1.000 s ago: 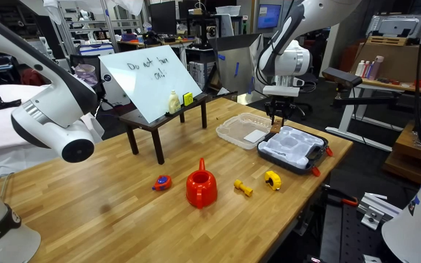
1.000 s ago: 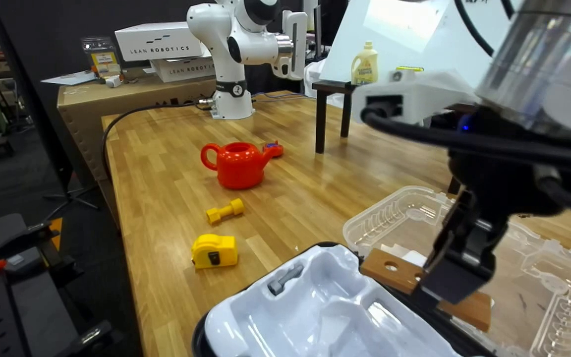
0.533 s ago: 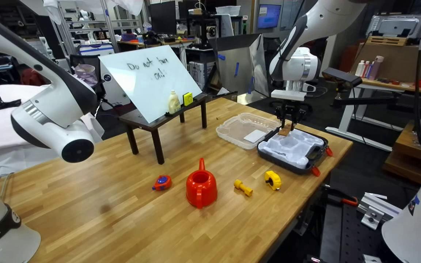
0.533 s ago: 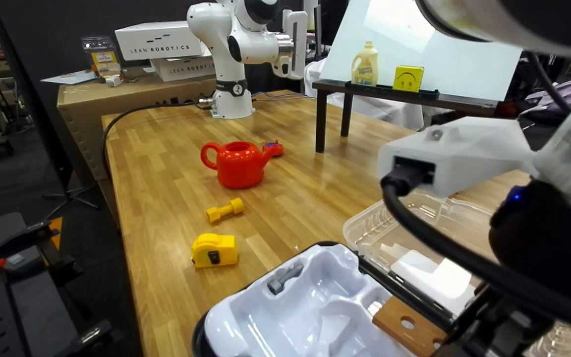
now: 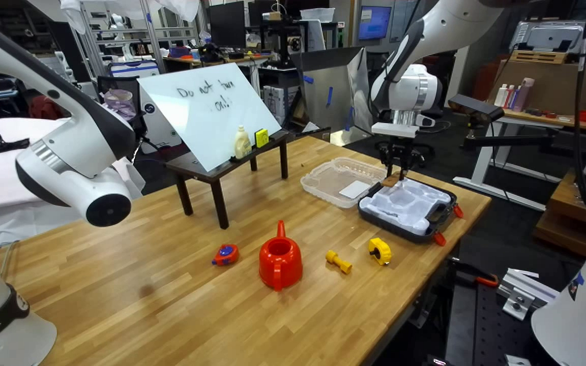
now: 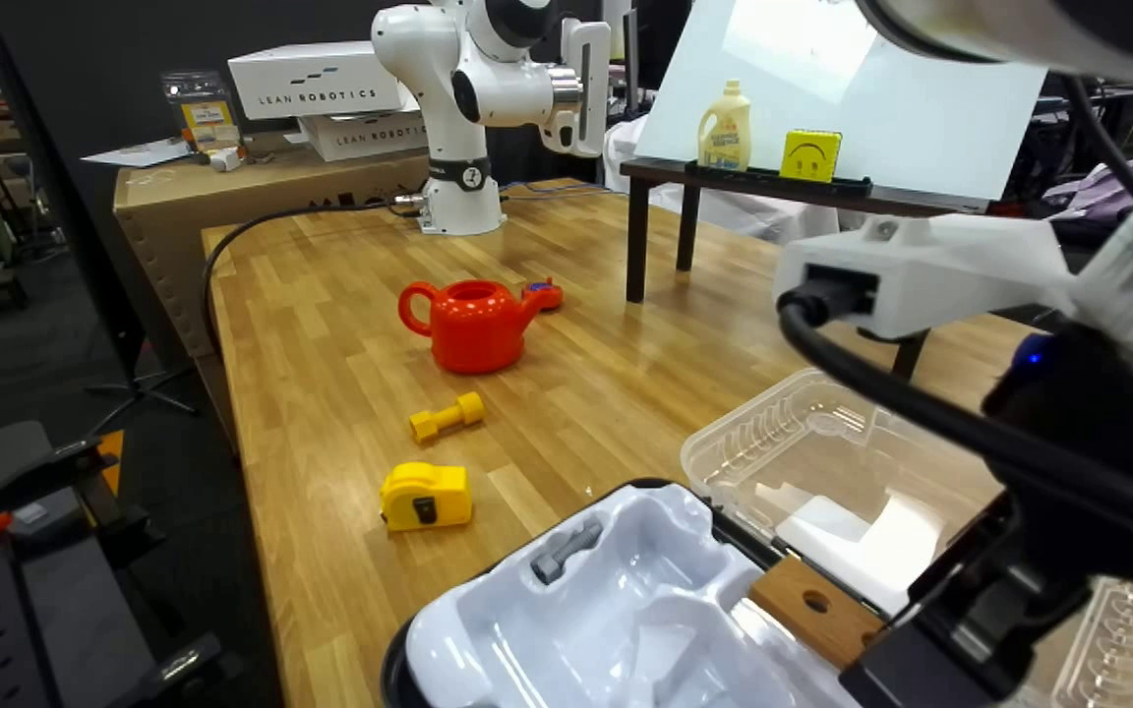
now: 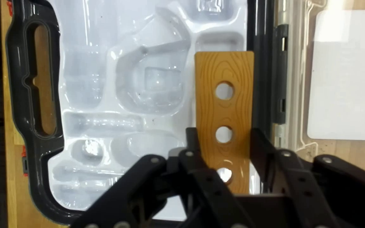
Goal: Place the wooden object in the top left segment in the box
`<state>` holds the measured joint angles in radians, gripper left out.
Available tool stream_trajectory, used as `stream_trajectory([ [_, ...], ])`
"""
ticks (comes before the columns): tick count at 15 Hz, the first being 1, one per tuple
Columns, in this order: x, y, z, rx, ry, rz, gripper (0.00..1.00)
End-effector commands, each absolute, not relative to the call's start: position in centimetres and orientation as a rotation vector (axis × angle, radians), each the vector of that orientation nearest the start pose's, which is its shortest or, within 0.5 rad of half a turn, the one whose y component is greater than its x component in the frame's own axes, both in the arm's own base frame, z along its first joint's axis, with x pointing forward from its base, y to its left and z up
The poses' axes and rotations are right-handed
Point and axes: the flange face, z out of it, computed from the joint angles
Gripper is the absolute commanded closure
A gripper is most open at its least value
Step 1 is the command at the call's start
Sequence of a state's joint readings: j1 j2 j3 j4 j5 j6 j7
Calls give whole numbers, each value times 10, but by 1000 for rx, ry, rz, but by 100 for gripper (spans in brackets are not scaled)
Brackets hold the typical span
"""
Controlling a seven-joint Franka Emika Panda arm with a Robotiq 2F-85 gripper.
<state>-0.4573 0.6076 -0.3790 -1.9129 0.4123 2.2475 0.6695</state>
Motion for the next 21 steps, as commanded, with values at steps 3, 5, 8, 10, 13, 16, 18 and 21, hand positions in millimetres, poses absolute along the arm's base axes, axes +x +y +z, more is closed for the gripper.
stream_trajectory([
  [3,415,-443,163,-1878,2351,383,82],
  [5,412,-444,158,-1871,2355,400,82],
  [8,410,-447,153,-1857,2362,416,82],
  [10,411,-449,153,-1855,2360,420,82],
  [13,417,-449,155,-1858,2353,420,82],
  [16,420,-450,154,-1865,2349,425,82],
  [18,419,-450,150,-1867,2351,439,82],
  [21,417,-449,146,-1864,2352,461,42],
])
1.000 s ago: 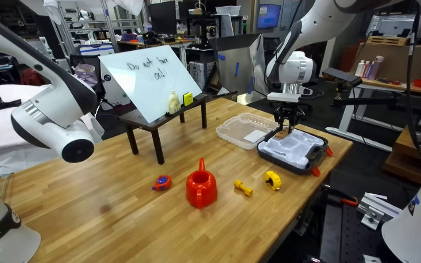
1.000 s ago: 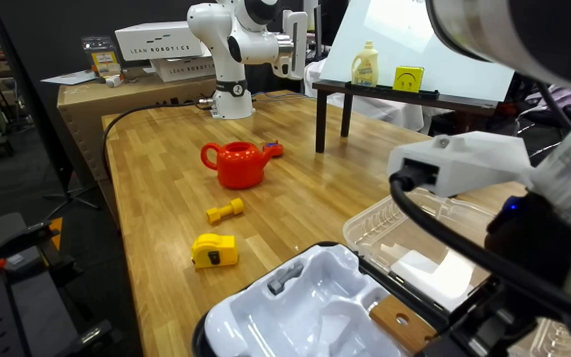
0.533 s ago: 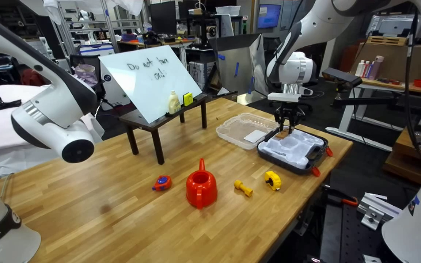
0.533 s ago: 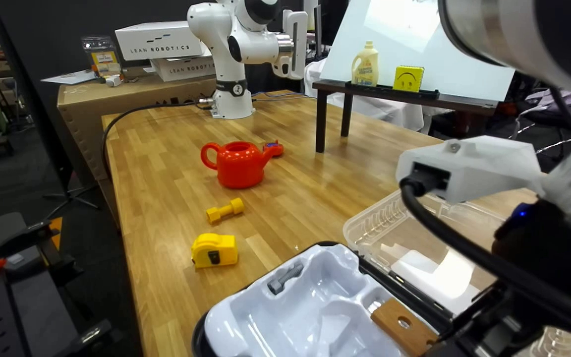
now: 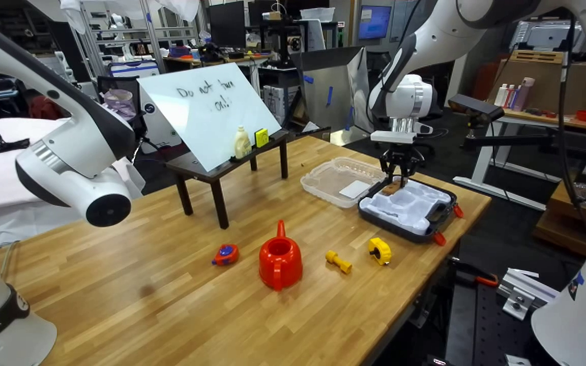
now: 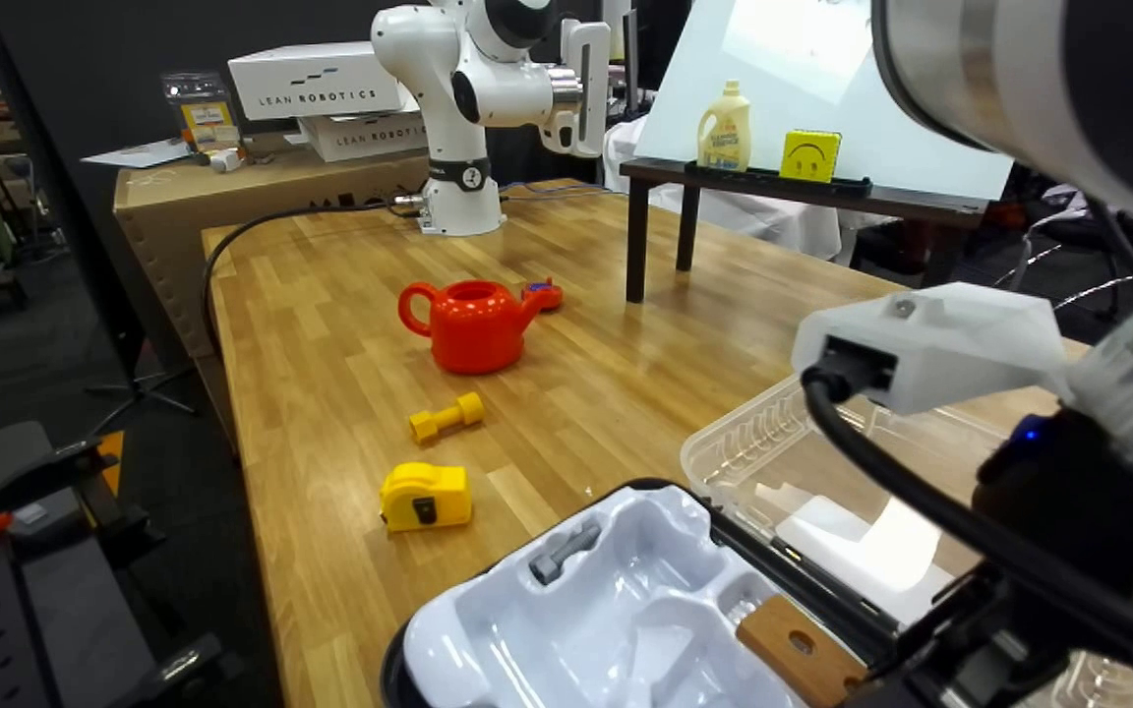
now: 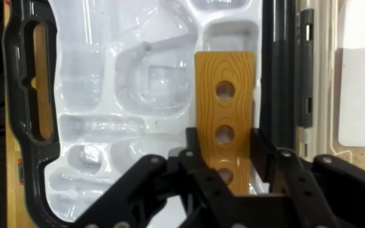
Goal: Place the wooden object in the top left segment in the box
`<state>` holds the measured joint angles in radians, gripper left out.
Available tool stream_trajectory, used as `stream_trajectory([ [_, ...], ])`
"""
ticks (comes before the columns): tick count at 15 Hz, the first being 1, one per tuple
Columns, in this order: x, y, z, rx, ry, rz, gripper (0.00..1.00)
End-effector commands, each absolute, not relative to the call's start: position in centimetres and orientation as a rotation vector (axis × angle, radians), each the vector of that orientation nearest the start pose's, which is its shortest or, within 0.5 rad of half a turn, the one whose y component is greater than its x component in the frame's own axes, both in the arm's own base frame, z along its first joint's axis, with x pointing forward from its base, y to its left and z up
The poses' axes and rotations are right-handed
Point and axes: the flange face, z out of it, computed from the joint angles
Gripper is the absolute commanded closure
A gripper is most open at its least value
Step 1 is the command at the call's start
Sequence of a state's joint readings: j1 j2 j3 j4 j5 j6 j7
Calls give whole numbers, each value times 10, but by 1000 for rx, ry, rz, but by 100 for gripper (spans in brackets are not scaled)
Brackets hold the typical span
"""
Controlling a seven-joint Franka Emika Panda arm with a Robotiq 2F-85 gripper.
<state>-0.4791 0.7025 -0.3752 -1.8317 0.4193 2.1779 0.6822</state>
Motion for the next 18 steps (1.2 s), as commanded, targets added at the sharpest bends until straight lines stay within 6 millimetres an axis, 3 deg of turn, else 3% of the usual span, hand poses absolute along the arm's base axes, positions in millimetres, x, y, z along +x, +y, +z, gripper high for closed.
stream_trajectory([
  [1,416,-449,146,-1859,2352,465,31],
  [6,416,-449,147,-1856,2342,487,1],
  [13,405,-435,163,-1932,2273,443,0],
  [18,389,-398,199,-2093,2071,383,0],
])
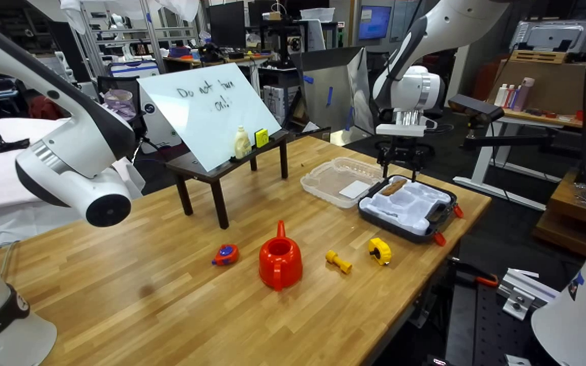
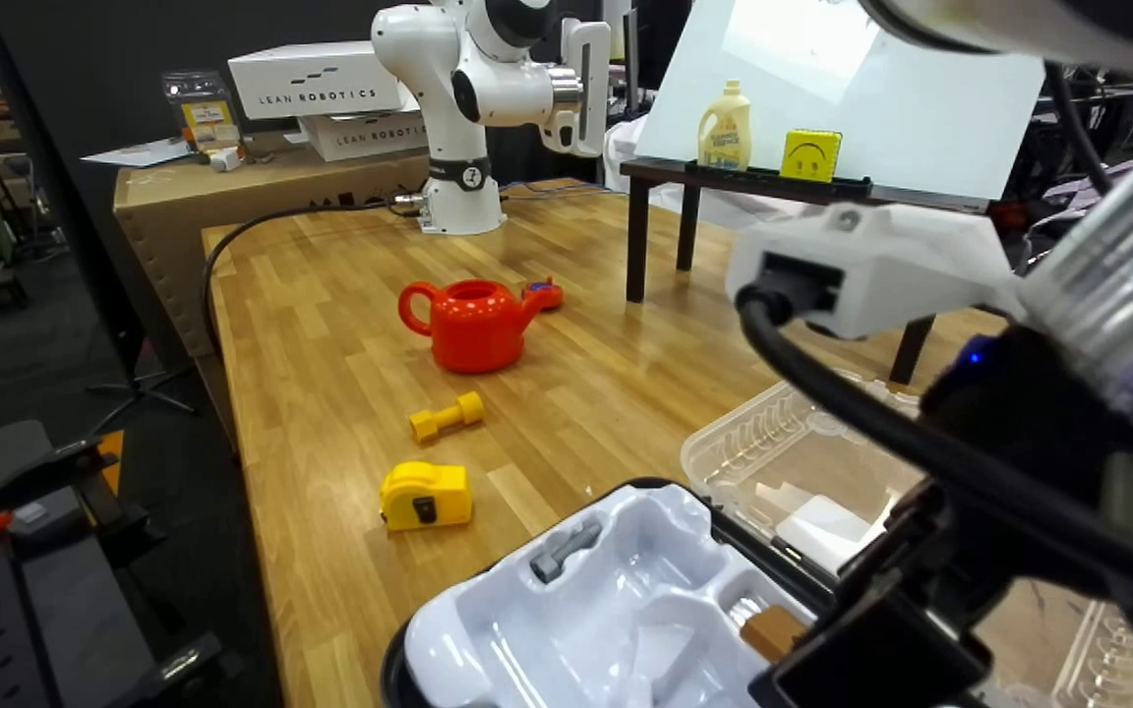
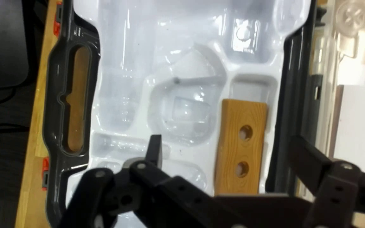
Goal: Place the wooden object in the top left segment in the box
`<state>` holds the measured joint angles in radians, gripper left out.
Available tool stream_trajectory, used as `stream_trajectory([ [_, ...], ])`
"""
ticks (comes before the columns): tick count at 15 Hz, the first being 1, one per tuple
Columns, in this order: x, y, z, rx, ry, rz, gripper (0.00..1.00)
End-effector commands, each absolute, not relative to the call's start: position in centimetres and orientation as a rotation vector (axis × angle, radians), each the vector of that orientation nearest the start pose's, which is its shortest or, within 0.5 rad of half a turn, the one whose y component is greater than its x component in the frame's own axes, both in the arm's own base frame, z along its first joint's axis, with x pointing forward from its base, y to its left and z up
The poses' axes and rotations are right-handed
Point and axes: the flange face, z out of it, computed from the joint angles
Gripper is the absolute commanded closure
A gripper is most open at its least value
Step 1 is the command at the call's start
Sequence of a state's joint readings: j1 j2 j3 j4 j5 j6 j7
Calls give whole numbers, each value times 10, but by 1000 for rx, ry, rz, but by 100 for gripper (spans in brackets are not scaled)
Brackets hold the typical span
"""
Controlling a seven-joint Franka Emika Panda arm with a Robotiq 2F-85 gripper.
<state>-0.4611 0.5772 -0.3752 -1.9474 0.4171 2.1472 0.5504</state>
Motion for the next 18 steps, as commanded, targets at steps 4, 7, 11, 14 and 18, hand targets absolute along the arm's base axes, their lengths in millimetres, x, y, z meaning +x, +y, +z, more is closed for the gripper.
stream_trajectory([
  [4,365,-366,226,-2238,1861,377,0],
  [7,335,-356,239,-2332,1734,388,0],
  [11,272,-375,238,-2374,1643,510,0],
  [14,289,-368,232,-2357,1687,493,0],
  [18,298,-364,232,-2370,1679,495,0],
])
